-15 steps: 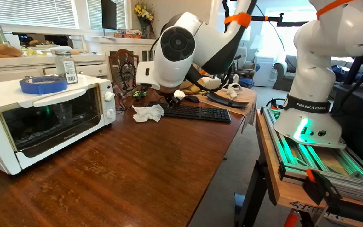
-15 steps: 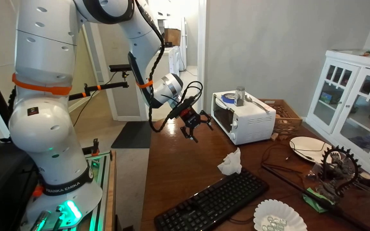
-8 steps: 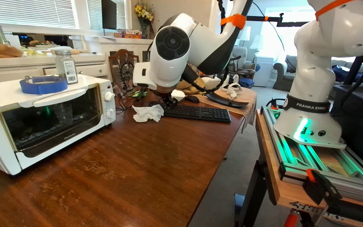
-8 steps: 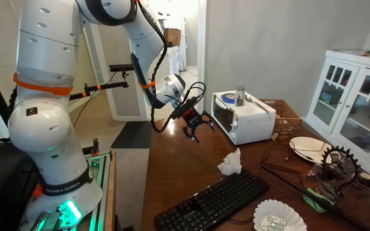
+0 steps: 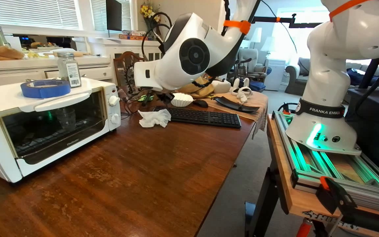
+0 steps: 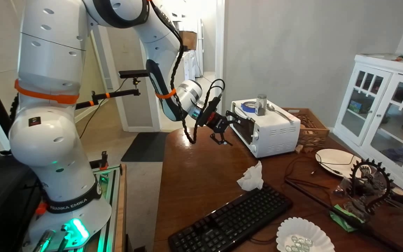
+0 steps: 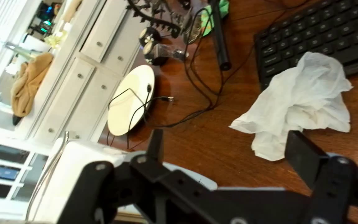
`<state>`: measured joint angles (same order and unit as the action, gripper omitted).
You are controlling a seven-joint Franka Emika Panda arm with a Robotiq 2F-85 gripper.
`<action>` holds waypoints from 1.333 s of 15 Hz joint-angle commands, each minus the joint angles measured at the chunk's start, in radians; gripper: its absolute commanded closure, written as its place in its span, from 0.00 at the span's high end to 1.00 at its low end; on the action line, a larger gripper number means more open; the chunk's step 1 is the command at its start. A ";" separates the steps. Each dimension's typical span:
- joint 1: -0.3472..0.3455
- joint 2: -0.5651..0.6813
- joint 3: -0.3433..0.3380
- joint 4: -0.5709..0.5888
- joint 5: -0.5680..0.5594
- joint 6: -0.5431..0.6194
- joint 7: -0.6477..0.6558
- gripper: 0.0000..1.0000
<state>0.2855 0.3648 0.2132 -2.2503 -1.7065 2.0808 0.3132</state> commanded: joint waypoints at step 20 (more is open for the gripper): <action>-0.022 0.161 0.032 0.066 -0.224 -0.185 0.072 1.00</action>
<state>0.2790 0.5242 0.2293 -2.1848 -1.9273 1.9028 0.3891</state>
